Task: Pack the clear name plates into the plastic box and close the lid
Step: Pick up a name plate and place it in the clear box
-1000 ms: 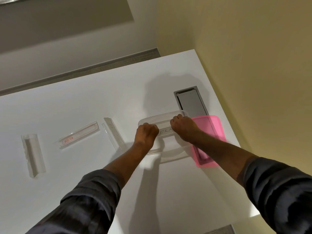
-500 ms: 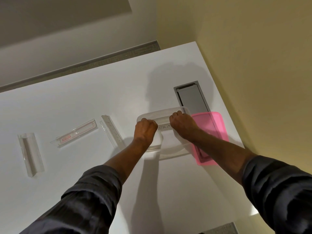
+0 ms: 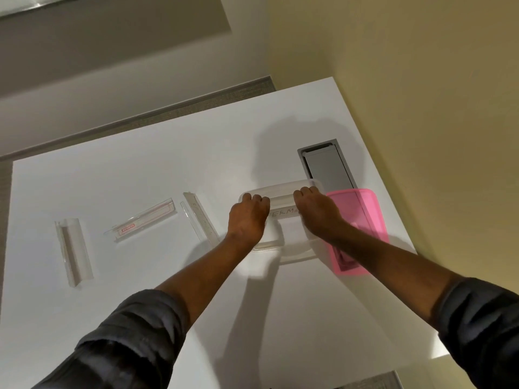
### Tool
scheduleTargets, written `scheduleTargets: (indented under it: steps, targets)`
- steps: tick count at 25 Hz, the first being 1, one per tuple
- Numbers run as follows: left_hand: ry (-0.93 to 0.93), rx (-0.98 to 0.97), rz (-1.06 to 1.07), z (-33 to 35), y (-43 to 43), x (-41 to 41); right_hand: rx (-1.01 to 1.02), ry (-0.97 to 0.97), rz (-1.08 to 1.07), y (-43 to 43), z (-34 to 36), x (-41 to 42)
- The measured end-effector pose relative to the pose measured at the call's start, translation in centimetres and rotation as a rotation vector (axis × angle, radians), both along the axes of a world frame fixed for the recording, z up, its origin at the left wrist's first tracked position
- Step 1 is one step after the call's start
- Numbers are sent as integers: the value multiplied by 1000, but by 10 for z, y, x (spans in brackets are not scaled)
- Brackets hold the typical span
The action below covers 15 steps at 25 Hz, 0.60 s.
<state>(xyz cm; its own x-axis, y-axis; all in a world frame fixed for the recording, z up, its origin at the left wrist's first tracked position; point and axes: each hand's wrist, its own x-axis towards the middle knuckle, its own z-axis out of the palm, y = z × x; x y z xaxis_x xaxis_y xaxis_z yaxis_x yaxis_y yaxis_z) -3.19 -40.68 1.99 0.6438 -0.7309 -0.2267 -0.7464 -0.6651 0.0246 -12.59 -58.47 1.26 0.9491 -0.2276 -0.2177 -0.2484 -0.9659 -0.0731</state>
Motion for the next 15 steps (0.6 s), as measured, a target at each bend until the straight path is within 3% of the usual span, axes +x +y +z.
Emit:
scheduleTargets:
  steps: [7, 10, 13, 15]
  targets:
    - [80, -427, 458, 34, 65, 7, 310, -228, -177, 53, 33, 10]
    - [244, -594, 775, 29, 96, 11, 444, -315, -190, 90, 43, 17]
    - [448, -661, 1087, 17, 122, 14, 539, -329, -197, 127, 48, 22]
    - [521, -618, 1159, 8, 137, 13, 568, -303, -188, 153, 46, 24]
